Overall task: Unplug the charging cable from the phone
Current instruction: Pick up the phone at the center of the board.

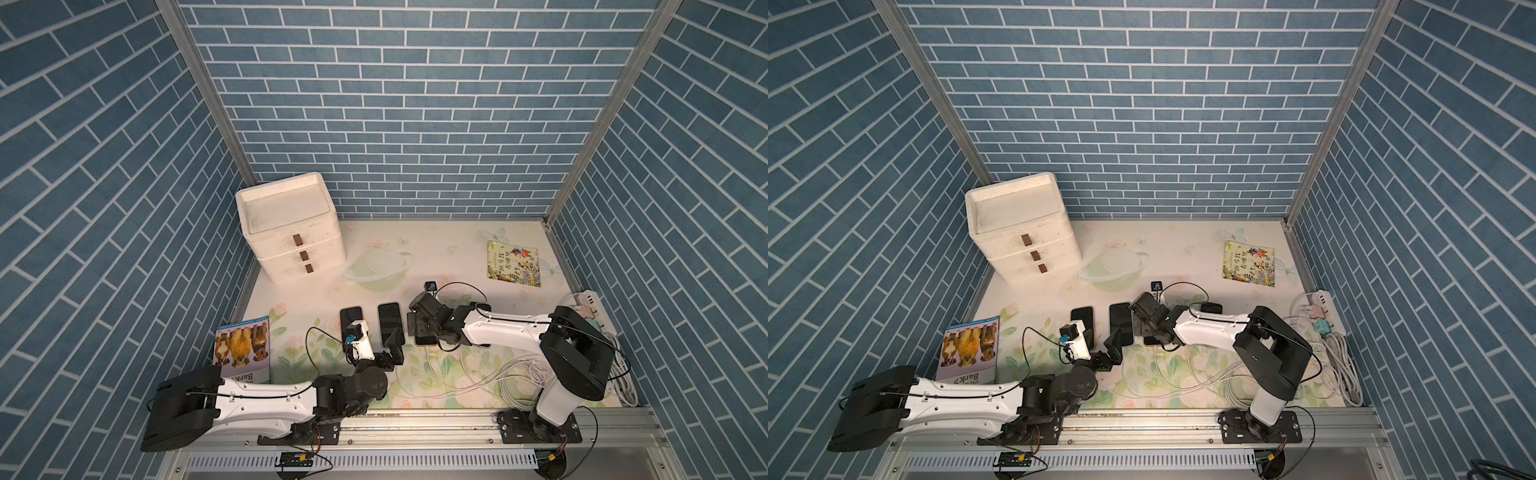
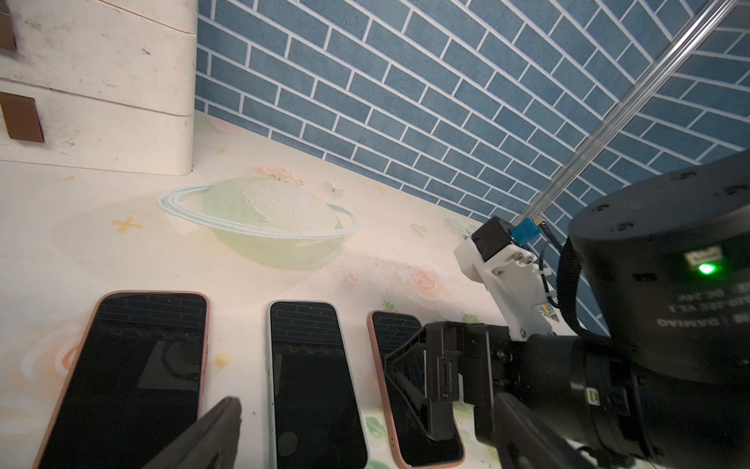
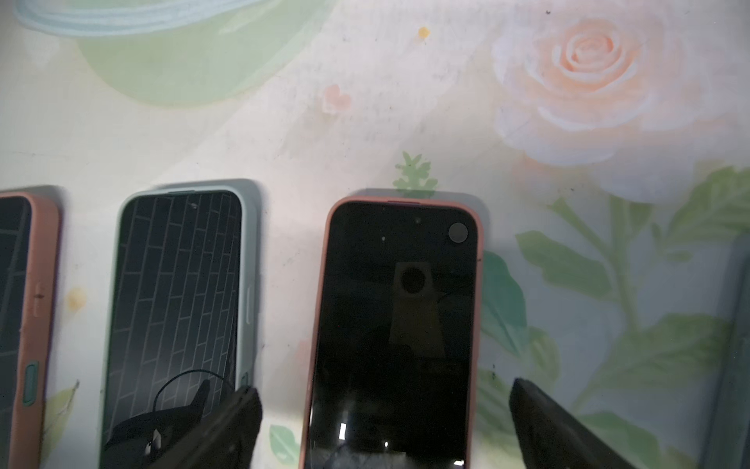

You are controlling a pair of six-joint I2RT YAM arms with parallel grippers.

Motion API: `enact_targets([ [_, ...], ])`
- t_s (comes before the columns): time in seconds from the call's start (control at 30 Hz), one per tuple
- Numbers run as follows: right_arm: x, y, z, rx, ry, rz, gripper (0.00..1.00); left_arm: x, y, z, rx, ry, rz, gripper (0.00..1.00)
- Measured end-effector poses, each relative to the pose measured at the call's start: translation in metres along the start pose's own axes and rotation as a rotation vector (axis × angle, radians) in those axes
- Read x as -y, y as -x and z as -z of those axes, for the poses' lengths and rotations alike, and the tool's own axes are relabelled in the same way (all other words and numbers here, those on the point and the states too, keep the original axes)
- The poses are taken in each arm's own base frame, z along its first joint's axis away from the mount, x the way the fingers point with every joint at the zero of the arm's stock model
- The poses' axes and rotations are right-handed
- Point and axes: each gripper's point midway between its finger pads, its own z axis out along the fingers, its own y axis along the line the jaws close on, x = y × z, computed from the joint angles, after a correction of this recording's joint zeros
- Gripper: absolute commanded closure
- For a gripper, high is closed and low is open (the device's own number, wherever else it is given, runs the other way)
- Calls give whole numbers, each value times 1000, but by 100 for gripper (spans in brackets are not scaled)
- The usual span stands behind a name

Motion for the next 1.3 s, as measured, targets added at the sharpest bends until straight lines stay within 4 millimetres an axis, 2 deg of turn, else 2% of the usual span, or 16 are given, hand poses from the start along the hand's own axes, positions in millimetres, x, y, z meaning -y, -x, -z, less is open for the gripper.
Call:
enact_targets([
  [0.63,3,-11,-14,-59,-60,-4,0,-5,-7,0,-12,-3,4,0],
  [0.87,1,-8,-16,-60,-61,-4,1,-4,-7,0,-13,-6,8,0],
  [1.3,6,-16,-19,-92,-92,-7,2,-1,-6,0,-9,-17,27,0],
])
